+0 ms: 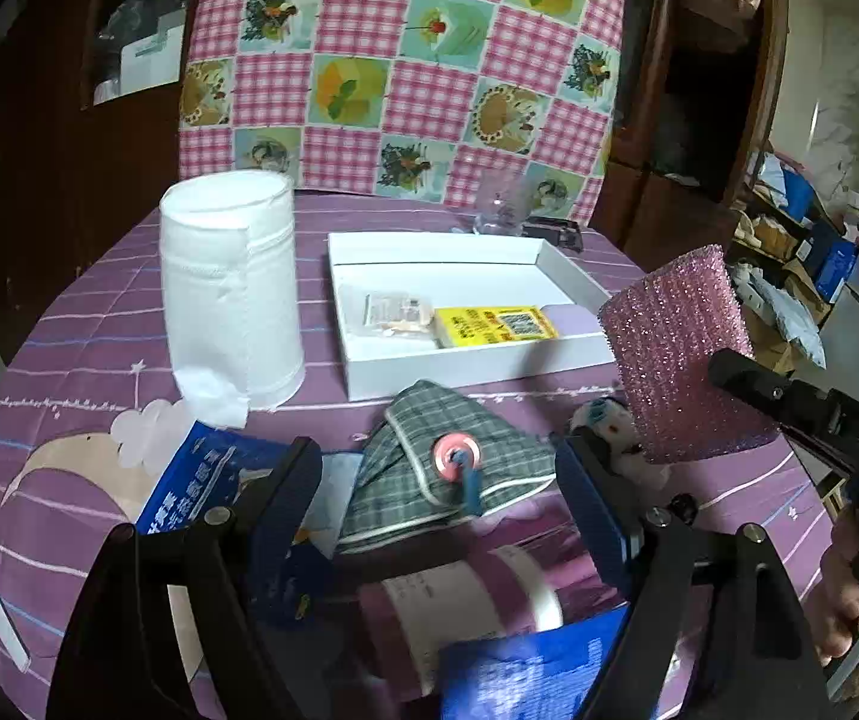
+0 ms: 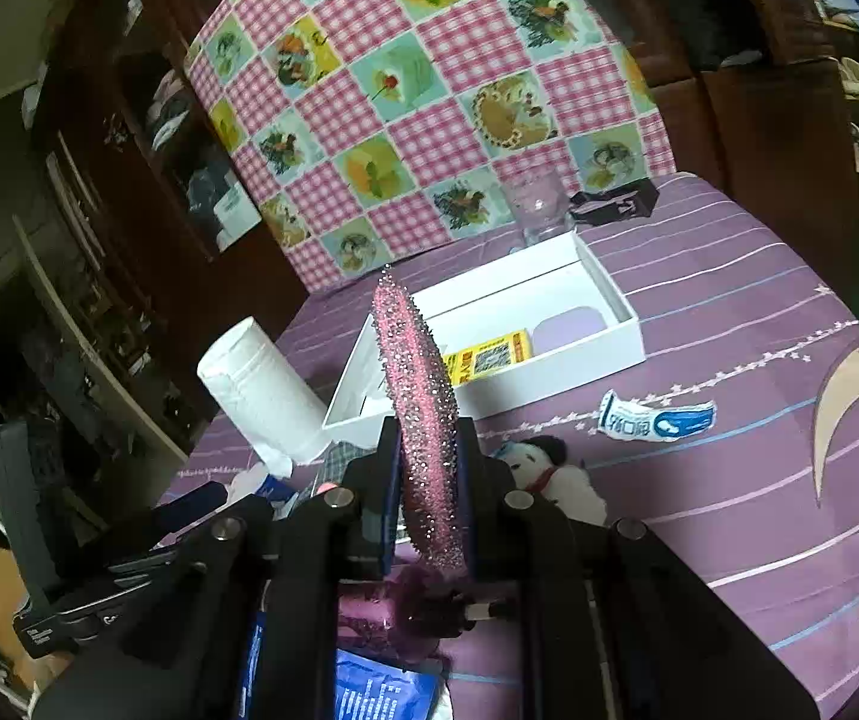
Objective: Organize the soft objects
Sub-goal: 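Grasp the pink glittery sponge with the right gripper and lift it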
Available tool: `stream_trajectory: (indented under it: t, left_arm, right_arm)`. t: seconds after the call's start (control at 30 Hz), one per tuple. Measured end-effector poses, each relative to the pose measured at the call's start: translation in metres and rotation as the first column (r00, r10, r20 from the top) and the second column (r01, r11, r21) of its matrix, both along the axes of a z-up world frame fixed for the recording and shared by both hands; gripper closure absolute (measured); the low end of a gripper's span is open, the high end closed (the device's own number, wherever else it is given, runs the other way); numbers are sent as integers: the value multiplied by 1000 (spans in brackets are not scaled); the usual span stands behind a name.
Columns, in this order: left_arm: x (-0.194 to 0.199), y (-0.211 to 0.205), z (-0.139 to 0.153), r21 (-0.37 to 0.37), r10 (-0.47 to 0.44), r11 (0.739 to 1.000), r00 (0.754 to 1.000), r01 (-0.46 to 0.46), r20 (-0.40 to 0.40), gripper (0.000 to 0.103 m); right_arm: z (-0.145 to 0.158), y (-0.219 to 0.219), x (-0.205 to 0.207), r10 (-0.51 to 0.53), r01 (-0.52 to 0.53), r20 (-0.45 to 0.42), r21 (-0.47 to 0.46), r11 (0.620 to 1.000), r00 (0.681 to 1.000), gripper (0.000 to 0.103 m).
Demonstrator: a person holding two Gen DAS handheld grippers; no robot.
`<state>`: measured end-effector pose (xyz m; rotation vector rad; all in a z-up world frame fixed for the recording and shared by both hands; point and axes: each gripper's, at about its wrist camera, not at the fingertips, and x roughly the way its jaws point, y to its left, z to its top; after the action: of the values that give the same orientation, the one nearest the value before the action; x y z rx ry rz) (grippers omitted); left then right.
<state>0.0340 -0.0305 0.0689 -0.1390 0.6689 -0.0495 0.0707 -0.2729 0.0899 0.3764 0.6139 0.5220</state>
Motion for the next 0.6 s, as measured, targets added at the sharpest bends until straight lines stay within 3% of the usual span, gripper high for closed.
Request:
stream_trajectory:
  t: [0.27,0.6]
  left_arm:
    - [13,-20,14,9,-22,1000,1000,22,3,22]
    - [42,-50,13,31,-123,992,991,125,-60,22]
  right_arm:
    - [3,-13,1,-40,40,-7,21,999,999,85]
    - [9,-46,7,-236,236,-13,-36,971,972,85]
